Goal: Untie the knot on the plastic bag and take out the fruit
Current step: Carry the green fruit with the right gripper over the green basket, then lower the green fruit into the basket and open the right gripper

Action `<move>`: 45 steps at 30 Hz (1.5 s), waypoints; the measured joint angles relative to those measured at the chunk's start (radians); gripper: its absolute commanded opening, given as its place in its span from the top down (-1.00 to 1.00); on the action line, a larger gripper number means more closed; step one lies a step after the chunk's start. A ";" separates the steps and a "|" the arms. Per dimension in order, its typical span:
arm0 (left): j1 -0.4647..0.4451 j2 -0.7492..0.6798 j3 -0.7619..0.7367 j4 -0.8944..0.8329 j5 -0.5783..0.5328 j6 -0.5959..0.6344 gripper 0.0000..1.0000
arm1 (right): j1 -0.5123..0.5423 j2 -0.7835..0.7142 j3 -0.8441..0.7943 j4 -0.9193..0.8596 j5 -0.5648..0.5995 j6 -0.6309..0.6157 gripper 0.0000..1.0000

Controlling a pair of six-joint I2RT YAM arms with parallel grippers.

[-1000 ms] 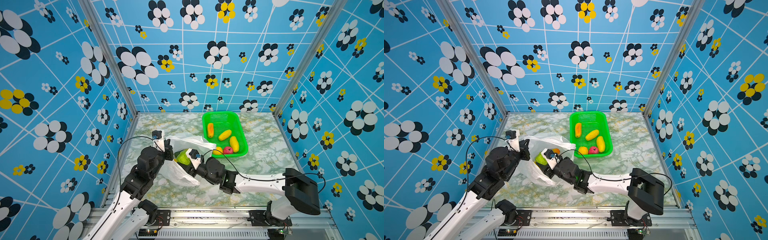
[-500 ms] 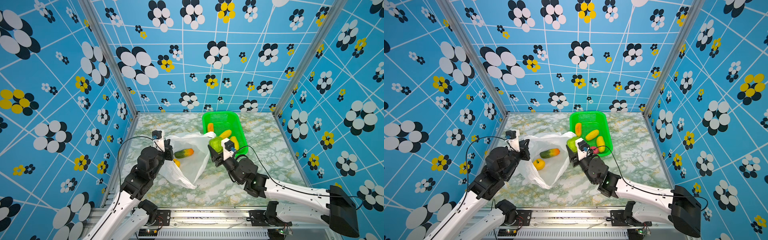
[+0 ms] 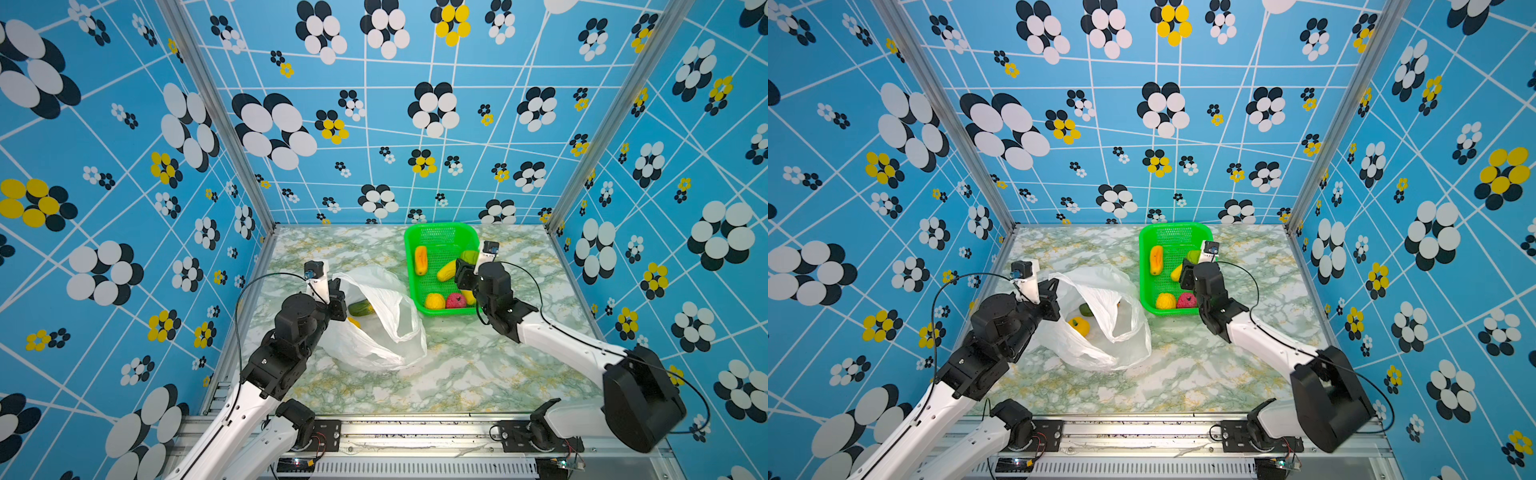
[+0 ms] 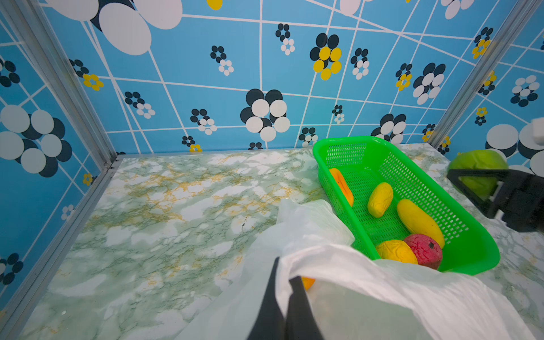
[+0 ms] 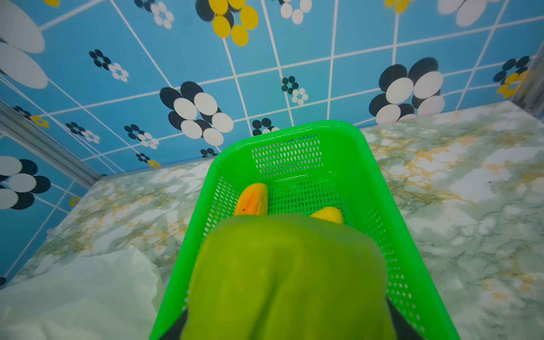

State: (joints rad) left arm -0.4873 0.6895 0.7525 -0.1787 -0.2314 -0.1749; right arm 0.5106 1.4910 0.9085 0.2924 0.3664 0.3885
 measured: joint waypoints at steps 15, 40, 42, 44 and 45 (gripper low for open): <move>0.000 0.000 0.000 0.000 -0.001 0.000 1.00 | -0.068 0.648 0.624 -0.362 -0.101 -0.007 0.26; 0.000 -0.024 -0.009 -0.002 -0.020 -0.001 1.00 | -0.093 0.578 0.383 -0.057 -0.138 -0.045 -0.88; 0.000 -0.024 -0.011 -0.002 -0.020 -0.001 1.00 | -0.093 0.523 0.279 0.039 -0.153 -0.056 -0.86; 0.000 -0.024 -0.011 -0.002 -0.020 -0.002 1.00 | -0.092 0.456 0.165 0.130 -0.167 -0.071 -0.84; 0.000 -0.024 -0.011 -0.002 -0.020 -0.004 1.00 | -0.091 0.430 0.126 0.158 -0.170 -0.077 -0.84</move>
State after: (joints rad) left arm -0.4873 0.6655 0.7414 -0.1802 -0.2512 -0.1791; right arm 0.4198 1.9205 1.0340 0.4507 0.1963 0.3119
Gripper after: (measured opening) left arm 0.039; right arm 0.925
